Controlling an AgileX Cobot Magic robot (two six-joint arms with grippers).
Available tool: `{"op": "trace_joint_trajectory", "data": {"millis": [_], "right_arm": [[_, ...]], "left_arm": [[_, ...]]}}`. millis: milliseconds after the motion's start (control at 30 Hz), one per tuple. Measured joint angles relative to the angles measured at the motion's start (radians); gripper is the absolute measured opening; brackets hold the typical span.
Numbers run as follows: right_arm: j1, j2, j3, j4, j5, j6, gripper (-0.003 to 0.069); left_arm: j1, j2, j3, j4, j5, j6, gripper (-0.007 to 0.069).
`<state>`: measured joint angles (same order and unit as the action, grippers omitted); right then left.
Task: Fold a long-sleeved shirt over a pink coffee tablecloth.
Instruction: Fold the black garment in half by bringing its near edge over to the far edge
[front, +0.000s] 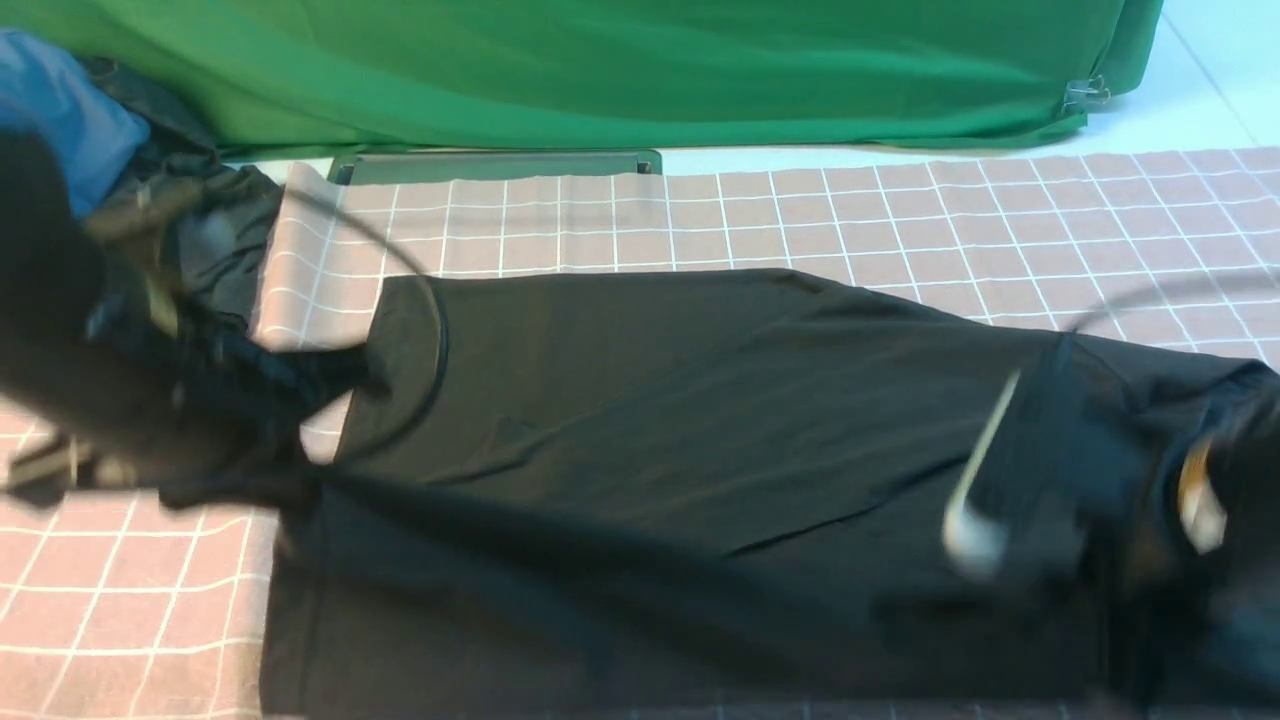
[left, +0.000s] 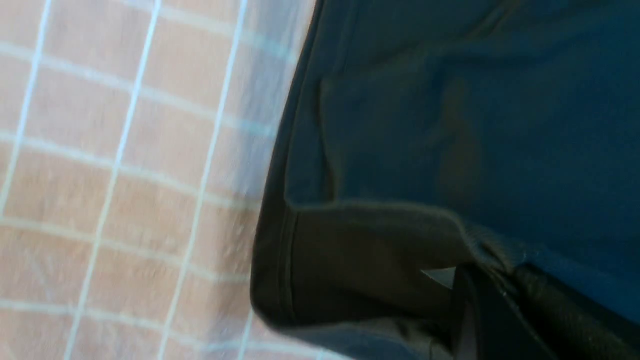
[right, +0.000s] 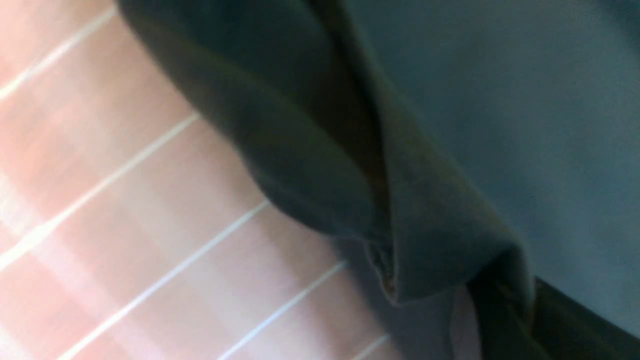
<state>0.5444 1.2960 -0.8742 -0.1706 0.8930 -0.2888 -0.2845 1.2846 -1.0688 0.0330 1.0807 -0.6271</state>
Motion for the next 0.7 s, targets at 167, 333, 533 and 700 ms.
{"op": "trace_joint_trajectory", "data": {"millis": [167, 333, 533, 700], "right_arm": [[-0.146, 0.092, -0.137, 0.087, -0.010, -0.112, 0.0072], [-0.226, 0.254, -0.304, 0.116, -0.009, -0.157, 0.0072], [-0.252, 0.480, -0.528, 0.121, 0.002, -0.193, 0.0072], [-0.252, 0.615, -0.633, 0.121, 0.030, -0.189, 0.0072]], "left_arm": [[0.080, 0.109, -0.127, 0.002, -0.001, 0.005, 0.0027], [0.199, 0.264, -0.279, -0.066, -0.019, 0.069, 0.0027], [0.261, 0.477, -0.488, -0.164, -0.015, 0.137, 0.0027], [0.266, 0.596, -0.571, -0.164, 0.045, 0.139, 0.0027]]}}
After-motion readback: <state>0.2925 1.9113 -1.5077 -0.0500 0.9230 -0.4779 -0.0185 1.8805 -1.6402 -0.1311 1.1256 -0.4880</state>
